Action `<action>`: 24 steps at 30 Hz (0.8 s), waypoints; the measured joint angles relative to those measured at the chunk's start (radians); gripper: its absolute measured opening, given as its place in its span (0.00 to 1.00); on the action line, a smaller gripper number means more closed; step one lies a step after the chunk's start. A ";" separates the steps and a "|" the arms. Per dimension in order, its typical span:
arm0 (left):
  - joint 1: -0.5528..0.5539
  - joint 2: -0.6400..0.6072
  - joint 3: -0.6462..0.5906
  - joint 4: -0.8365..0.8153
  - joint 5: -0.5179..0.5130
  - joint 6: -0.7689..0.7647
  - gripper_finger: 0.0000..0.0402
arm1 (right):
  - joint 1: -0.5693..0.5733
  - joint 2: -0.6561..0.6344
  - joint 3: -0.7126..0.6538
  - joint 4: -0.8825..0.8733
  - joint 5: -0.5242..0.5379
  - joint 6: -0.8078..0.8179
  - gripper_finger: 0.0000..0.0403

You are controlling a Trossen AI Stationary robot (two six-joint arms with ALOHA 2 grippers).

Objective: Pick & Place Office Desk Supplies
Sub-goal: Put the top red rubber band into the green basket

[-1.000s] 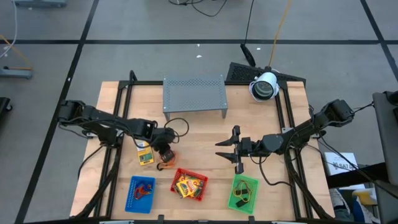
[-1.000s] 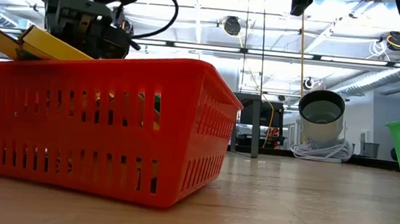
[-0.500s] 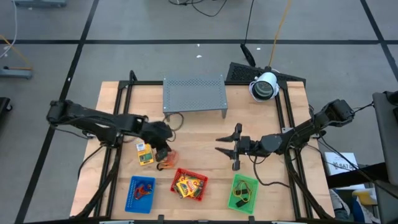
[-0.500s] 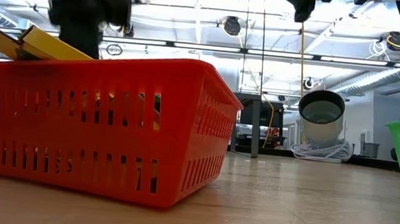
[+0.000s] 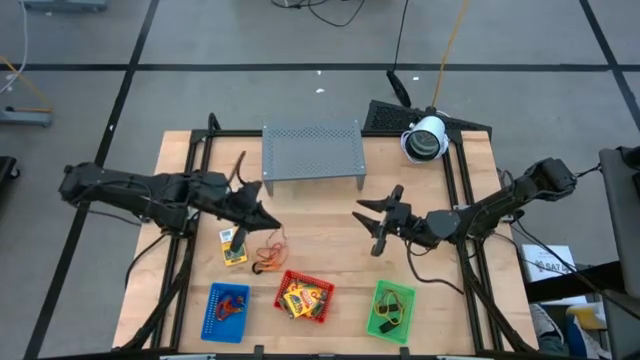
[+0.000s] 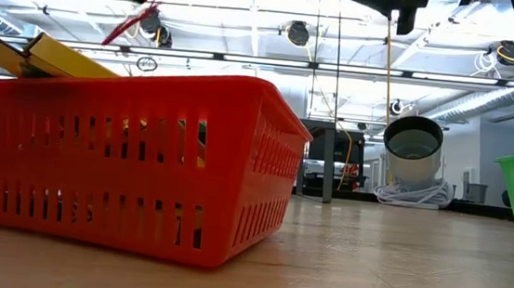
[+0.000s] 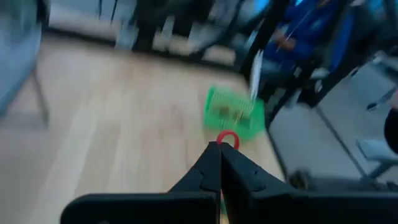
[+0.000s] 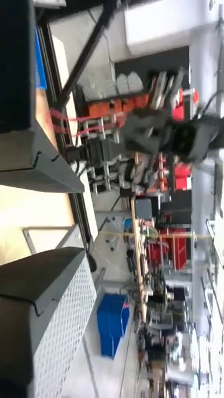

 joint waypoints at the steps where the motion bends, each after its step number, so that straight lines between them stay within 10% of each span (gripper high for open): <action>1: -0.002 0.016 0.001 0.054 0.000 0.026 0.00 | -0.003 -0.002 0.000 -0.002 0.004 0.000 0.35; 14: -0.045 0.418 0.003 0.760 0.208 0.080 0.00 | -0.022 -0.024 0.000 0.000 0.128 -0.012 0.35; 24: -0.117 0.742 0.309 0.764 0.310 0.170 0.00 | -0.022 -0.070 0.000 -0.006 0.134 -0.023 0.35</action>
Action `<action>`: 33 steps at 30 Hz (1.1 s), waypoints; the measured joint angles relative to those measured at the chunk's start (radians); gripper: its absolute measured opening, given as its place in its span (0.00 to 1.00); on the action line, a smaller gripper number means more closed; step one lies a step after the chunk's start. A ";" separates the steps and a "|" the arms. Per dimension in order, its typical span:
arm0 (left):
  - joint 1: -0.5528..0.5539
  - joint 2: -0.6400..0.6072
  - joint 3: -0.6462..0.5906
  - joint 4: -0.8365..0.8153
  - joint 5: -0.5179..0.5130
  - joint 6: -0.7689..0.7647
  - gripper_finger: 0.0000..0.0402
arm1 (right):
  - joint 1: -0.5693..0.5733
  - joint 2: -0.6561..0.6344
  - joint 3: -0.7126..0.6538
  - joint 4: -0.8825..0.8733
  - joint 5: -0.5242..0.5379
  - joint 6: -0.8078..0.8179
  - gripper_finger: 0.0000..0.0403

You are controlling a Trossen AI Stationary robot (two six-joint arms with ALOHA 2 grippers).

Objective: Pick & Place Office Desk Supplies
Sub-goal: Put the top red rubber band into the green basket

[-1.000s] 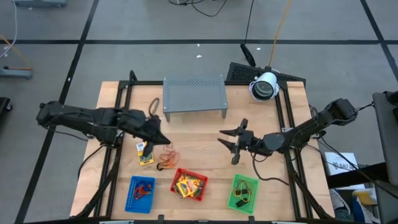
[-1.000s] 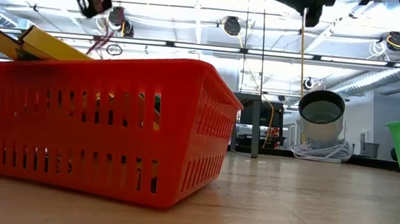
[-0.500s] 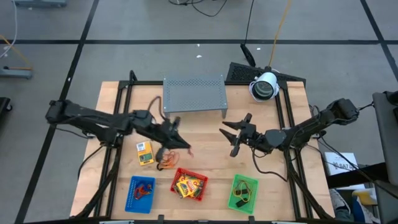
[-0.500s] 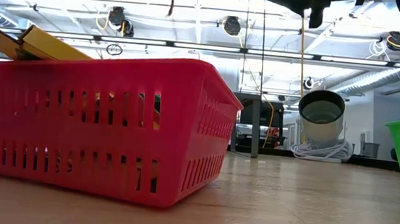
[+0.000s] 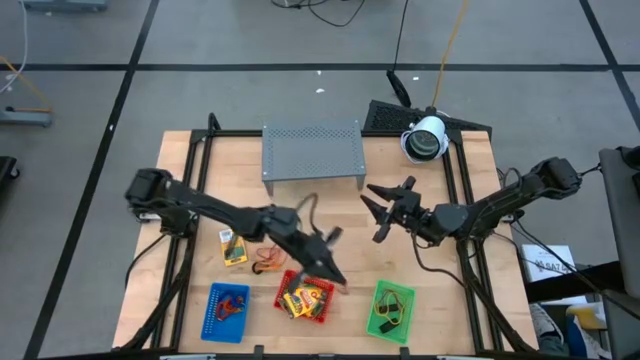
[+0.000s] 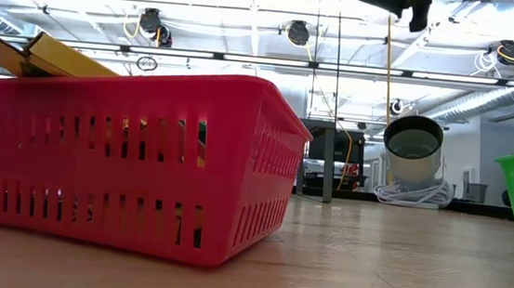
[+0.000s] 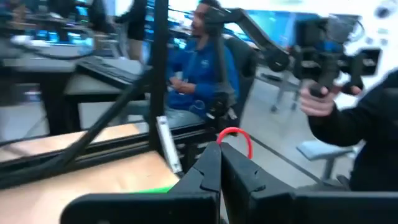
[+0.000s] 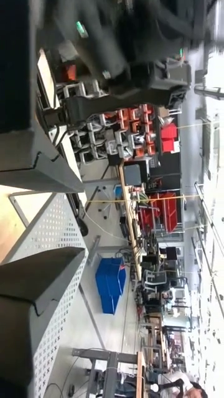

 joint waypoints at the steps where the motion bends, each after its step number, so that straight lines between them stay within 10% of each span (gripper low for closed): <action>1: -0.008 0.031 0.038 -0.013 0.007 0.012 0.00 | 0.000 -0.003 0.000 -0.001 0.000 0.000 0.35; 16: -0.077 0.427 0.433 0.015 -0.058 0.118 0.01 | 0.001 -0.009 0.000 -0.043 -0.004 0.024 0.35; 33: -0.050 0.635 0.481 0.201 -0.104 0.127 0.01 | 0.002 -0.009 0.000 -0.076 -0.008 0.049 0.35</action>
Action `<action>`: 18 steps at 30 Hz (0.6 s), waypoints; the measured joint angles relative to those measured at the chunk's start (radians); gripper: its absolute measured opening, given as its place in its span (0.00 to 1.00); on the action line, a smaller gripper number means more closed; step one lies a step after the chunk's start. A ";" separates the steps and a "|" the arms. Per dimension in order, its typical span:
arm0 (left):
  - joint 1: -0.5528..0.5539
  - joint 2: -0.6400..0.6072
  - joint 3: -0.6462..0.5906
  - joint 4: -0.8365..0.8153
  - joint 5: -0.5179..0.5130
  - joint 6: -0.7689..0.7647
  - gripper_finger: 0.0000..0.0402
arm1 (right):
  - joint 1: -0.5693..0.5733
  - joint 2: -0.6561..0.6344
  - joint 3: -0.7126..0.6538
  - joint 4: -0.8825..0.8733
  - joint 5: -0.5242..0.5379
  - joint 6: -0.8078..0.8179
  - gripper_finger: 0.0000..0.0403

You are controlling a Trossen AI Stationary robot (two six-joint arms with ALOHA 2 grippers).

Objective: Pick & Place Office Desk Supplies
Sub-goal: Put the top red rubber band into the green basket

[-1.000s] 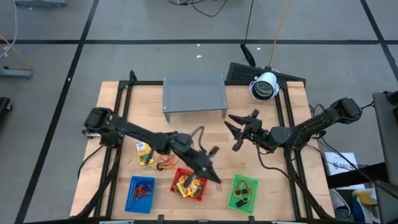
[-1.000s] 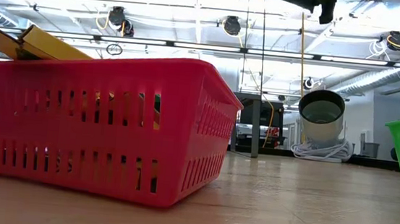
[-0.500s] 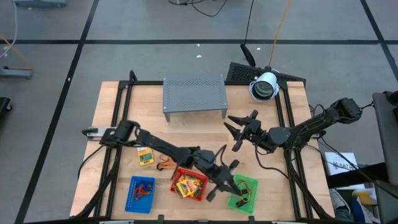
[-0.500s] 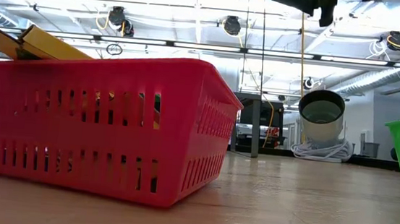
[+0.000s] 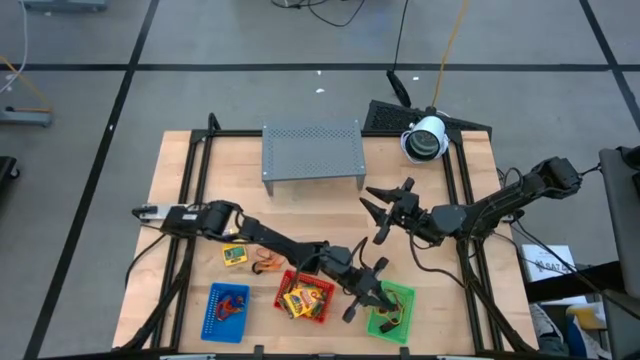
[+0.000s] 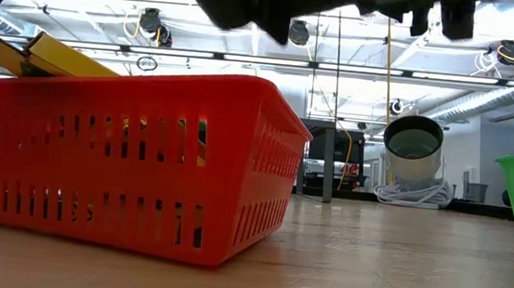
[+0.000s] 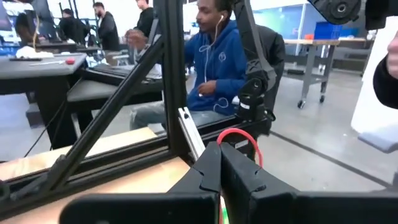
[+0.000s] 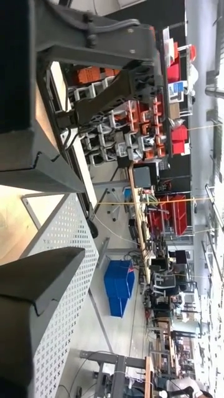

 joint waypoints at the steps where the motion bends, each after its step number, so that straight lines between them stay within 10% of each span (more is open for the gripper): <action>1: 0.003 0.015 0.000 0.021 -0.001 -0.007 0.01 | 0.000 0.000 0.000 0.002 0.000 0.001 0.35; 18: 0.028 0.246 0.153 0.013 -0.048 -0.067 0.01 | 0.000 -0.005 0.000 0.012 -0.053 0.034 0.35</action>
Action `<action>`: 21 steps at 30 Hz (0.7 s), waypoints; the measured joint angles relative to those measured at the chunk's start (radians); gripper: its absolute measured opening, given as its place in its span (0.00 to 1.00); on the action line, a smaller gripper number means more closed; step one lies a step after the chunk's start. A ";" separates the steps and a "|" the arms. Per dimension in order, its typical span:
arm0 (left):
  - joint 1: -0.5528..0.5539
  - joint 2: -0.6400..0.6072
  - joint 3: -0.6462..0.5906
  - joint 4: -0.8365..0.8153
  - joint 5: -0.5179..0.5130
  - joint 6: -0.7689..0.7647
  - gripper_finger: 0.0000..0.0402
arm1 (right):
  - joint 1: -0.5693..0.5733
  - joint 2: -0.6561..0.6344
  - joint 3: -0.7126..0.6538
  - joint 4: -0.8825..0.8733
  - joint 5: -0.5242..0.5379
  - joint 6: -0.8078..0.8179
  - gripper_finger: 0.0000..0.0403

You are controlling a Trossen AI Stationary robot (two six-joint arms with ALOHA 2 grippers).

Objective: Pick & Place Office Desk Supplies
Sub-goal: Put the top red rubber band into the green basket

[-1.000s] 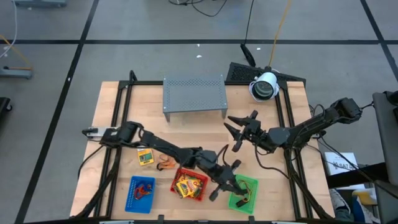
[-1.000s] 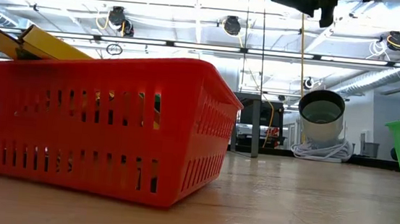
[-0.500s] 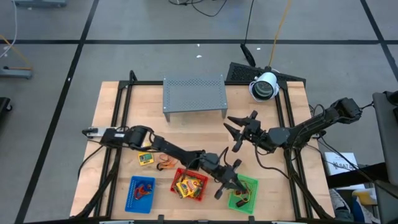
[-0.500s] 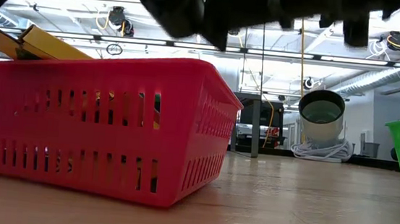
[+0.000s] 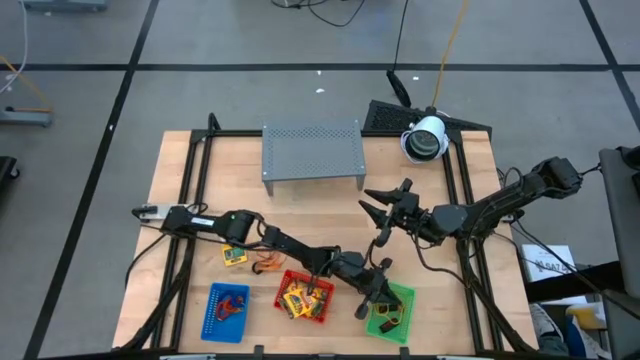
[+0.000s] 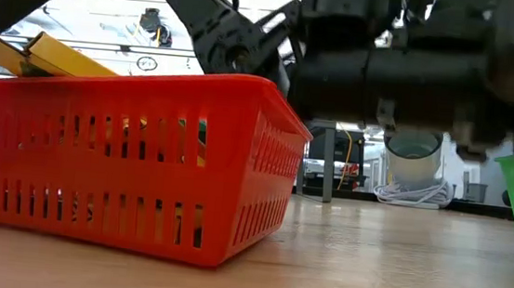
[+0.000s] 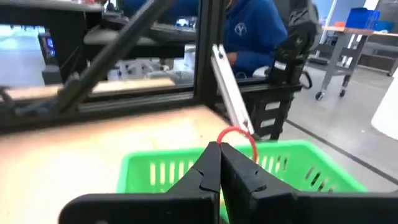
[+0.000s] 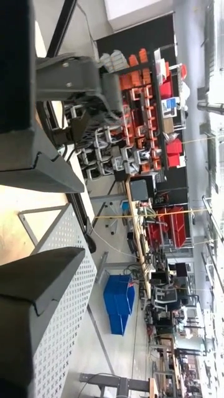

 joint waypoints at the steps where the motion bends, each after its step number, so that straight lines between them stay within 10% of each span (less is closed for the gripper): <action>1: 0.000 0.006 0.002 -0.008 0.001 -0.001 0.01 | 0.000 0.000 0.000 0.001 -0.001 0.006 0.35; 21: 0.001 0.005 0.005 -0.062 0.017 0.060 0.24 | 0.060 0.000 0.000 -0.004 0.000 0.020 0.35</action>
